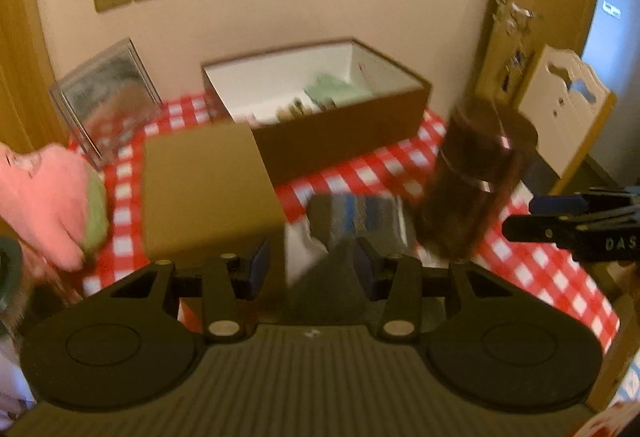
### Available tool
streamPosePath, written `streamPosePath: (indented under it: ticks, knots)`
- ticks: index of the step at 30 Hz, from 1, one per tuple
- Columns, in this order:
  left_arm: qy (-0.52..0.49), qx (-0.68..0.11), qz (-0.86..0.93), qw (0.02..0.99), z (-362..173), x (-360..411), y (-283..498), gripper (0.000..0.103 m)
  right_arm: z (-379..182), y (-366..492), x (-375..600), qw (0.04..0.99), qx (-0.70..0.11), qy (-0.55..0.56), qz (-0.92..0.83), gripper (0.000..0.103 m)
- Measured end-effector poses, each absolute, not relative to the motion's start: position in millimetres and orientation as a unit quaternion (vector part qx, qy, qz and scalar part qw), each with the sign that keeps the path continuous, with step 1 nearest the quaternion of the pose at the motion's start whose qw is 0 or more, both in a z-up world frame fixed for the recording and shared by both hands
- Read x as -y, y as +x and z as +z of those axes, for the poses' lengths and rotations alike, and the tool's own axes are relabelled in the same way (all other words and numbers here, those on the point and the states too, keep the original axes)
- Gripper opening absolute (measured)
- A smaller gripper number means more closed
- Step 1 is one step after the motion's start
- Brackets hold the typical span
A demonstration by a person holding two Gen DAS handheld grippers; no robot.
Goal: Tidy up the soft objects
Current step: 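Move both grippers back to the table, left toward the dark grey cloth, then close the left gripper on the dark grey cloth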
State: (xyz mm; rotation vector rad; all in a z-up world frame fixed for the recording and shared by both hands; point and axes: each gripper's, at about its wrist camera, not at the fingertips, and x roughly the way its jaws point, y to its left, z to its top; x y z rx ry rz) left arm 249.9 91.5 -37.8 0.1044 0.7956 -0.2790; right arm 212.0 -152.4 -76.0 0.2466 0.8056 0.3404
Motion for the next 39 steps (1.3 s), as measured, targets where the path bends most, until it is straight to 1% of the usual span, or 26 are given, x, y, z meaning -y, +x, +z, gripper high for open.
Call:
streamPosePath:
  ticks: [9, 15, 19, 24, 25, 27, 28, 29, 30, 34, 36, 39]
  knots:
    - [0.068, -0.435, -0.164, 0.883, -95, -72, 221, 0.043, -117, 190, 158, 0.881, -0.436, 0.116, 0.145, 0.066]
    - [0.08, -0.453, -0.183, 0.869, -130, -62, 224, 0.043, -132, 180, 168, 0.874, -0.454, 0.119, 0.124, 0.066]
    - [0.097, -0.455, -0.202, 0.862, -152, -52, 231, 0.048, -137, 177, 177, 0.87, -0.465, 0.125, 0.106, 0.066]
    - [0.106, -0.465, -0.204, 0.855, -173, -47, 247, 0.05, -140, 174, 186, 0.867, -0.471, 0.134, 0.087, 0.066]
    - [0.108, -0.466, -0.204, 0.854, -177, -46, 250, 0.048, -140, 174, 188, 0.867, -0.473, 0.135, 0.083, 0.066]
    - [0.123, -0.472, -0.202, 0.849, -185, -42, 256, 0.038, -139, 173, 191, 0.866, -0.474, 0.138, 0.076, 0.066]
    - [0.13, -0.473, -0.201, 0.848, -188, -41, 258, 0.026, -139, 172, 193, 0.866, -0.474, 0.14, 0.075, 0.066]
    - [0.137, -0.474, -0.202, 0.846, -192, -40, 259, 0.007, -139, 172, 195, 0.866, -0.474, 0.142, 0.072, 0.066]
    - [0.141, -0.475, -0.204, 0.844, -194, -39, 260, 0.004, -138, 172, 196, 0.866, -0.474, 0.143, 0.07, 0.066]
    - [0.144, -0.472, -0.216, 0.842, -193, -37, 257, 0.003, -139, 172, 201, 0.863, -0.476, 0.155, 0.067, 0.066]
    - [0.137, -0.461, -0.222, 0.848, -184, -39, 252, 0.003, -140, 173, 203, 0.862, -0.476, 0.157, 0.068, 0.066]
    - [0.099, -0.436, -0.232, 0.864, -156, -50, 241, 0.003, -140, 174, 202, 0.862, -0.476, 0.156, 0.076, 0.066]
